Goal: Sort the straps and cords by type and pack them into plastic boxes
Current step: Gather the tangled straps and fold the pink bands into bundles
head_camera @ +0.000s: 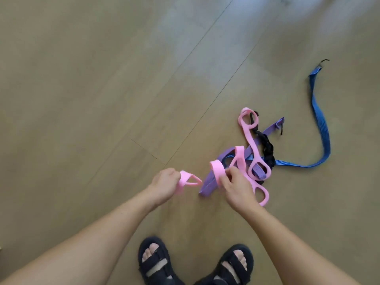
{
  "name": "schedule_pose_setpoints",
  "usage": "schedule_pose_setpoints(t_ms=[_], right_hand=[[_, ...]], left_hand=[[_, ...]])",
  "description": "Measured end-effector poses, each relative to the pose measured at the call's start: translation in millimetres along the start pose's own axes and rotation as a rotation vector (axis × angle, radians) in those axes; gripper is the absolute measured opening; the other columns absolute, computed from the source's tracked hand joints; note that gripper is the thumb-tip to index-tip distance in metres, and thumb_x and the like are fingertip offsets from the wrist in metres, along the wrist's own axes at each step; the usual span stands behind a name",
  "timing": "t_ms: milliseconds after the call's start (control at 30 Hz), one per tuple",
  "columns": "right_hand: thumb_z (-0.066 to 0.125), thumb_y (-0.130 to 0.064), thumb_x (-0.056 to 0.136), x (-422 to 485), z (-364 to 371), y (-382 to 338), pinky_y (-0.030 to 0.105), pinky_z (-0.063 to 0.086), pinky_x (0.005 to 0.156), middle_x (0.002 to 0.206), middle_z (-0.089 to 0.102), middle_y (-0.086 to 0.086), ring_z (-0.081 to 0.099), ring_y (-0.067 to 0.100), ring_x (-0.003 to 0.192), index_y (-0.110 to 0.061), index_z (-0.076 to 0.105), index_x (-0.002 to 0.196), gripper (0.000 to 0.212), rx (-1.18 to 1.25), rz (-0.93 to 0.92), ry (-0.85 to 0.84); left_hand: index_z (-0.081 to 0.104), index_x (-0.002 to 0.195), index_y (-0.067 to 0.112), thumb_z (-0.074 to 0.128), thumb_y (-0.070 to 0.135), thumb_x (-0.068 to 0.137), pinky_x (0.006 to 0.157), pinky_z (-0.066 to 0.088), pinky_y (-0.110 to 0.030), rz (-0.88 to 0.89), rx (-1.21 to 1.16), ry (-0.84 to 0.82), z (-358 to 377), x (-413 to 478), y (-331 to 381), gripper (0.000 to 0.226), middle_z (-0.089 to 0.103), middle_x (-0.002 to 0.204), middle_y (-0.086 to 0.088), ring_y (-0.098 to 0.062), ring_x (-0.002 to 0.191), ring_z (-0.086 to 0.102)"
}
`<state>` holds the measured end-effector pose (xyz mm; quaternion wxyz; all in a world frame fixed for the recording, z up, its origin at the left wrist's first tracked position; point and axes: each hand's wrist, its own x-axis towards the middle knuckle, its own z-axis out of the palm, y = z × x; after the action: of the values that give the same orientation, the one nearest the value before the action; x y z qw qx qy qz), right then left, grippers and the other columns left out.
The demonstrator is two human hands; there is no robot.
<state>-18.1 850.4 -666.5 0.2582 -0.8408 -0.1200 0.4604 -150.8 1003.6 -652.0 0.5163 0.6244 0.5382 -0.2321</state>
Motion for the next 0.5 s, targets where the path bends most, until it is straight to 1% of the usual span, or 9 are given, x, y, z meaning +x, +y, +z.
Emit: schedule_pose_setpoints(t_ms=[67, 133, 200, 267, 300, 333, 400, 467, 500], right_hand=[[0.048, -0.028, 0.098, -34.5, -39.0, -20.9, 0.03, 0.04, 0.059, 0.07, 0.057, -0.005, 0.052, 0.019, 0.067, -0.024, 0.053, 0.079, 0.02, 0.107, -0.018, 0.073], [0.05, -0.025, 0.098, -71.0, -77.2, -42.7, 0.02, 0.045, 0.054, 0.075, 0.066, -0.009, 0.058, 0.008, 0.066, -0.025, 0.059, 0.084, 0.017, 0.236, -0.044, 0.144], [0.053, -0.023, 0.098, -111.6, -120.2, -68.3, 0.008, 0.044, 0.054, 0.085, 0.071, -0.009, 0.06, -0.001, 0.069, -0.026, 0.063, 0.088, 0.014, 0.404, -0.058, 0.216], [0.059, -0.023, 0.097, -153.7, -162.1, -93.8, 0.011, 0.047, 0.059, 0.092, 0.071, -0.004, 0.063, 0.004, 0.077, -0.025, 0.065, 0.095, 0.007, 0.561, -0.047, 0.242], [0.062, -0.021, 0.095, -175.1, -182.0, -105.9, 0.012, 0.048, 0.059, 0.093, 0.072, -0.003, 0.065, 0.004, 0.077, -0.023, 0.066, 0.099, 0.006, 0.631, -0.048, 0.232], [0.064, -0.014, 0.093, -197.7, -200.7, -117.3, 0.012, 0.048, 0.059, 0.094, 0.073, -0.003, 0.066, 0.002, 0.076, -0.021, 0.066, 0.103, 0.012, 0.691, -0.069, 0.209], [0.063, 0.007, 0.086, -241.3, -238.7, -139.5, 0.013, 0.049, 0.061, 0.094, 0.075, -0.003, 0.068, 0.003, 0.077, -0.019, 0.066, 0.108, 0.034, 0.742, -0.14, 0.176], [0.06, 0.014, 0.083, -285.8, -274.9, -158.6, 0.017, 0.052, 0.065, 0.093, 0.076, -0.003, 0.069, 0.007, 0.081, -0.017, 0.068, 0.104, 0.039, 0.723, -0.183, 0.2], [0.06, 0.014, 0.083, -307.4, -292.9, -167.9, 0.017, 0.052, 0.065, 0.092, 0.076, -0.003, 0.069, 0.008, 0.08, -0.016, 0.07, 0.102, 0.036, 0.721, -0.207, 0.226]], left_hand=[[0.058, 0.067, 0.013, 0.039, 0.035, 0.072, 0.074, 0.042, -0.035, 0.037, -0.114, -0.026, -15.5, -43.8, 32.4, 0.029, 0.068, 0.084, -0.014, -0.027, 0.08, 0.055], [0.065, 0.078, 0.011, 0.037, 0.034, 0.074, 0.079, 0.046, -0.035, 0.082, -0.137, -0.068, -29.4, -85.5, 64.7, 0.036, 0.074, 0.09, -0.01, -0.025, 0.087, 0.062], [0.06, 0.085, 0.011, 0.04, 0.024, 0.089, 0.066, 0.046, -0.028, 0.126, -0.153, -0.083, -42.3, -129.7, 103.8, 0.023, 0.073, 0.082, -0.008, -0.017, 0.073, 0.065], [0.052, 0.089, 0.011, 0.047, 0.011, 0.092, 0.055, 0.047, -0.02, 0.175, -0.178, -0.089, -53.9, -176.0, 144.0, 0.006, 0.069, 0.082, -0.009, -0.008, 0.061, 0.064], [0.053, 0.094, 0.011, 0.053, 0.007, 0.09, 0.057, 0.049, -0.018, 0.214, -0.164, -0.099, -59.4, -199.2, 162.8, 0.005, 0.068, 0.084, -0.007, -0.008, 0.065, 0.065], [0.056, 0.1, 0.012, 0.059, 0.005, 0.087, 0.065, 0.052, -0.017, 0.261, -0.135, -0.115, -64.5, -223.5, 180.8, 0.015, 0.069, 0.088, -0.003, -0.01, 0.074, 0.067], [0.06, 0.113, 0.017, 0.063, -0.004, 0.081, 0.082, 0.054, -0.022, 0.377, -0.078, -0.166, -75.0, -272.6, 218.7, 0.038, 0.072, 0.101, 0.001, -0.012, 0.091, 0.07], [0.064, 0.116, 0.02, 0.059, -0.014, 0.079, 0.079, 0.054, -0.019, 0.479, -0.04, -0.202, -82.8, -321.8, 253.5, 0.05, 0.073, 0.101, 0.004, -0.007, 0.089, 0.07], [0.066, 0.114, 0.02, 0.059, -0.014, 0.081, 0.074, 0.052, -0.016, 0.525, -0.012, -0.188, -86.4, -345.3, 270.7, 0.048, 0.074, 0.097, 0.006, -0.005, 0.085, 0.069]])
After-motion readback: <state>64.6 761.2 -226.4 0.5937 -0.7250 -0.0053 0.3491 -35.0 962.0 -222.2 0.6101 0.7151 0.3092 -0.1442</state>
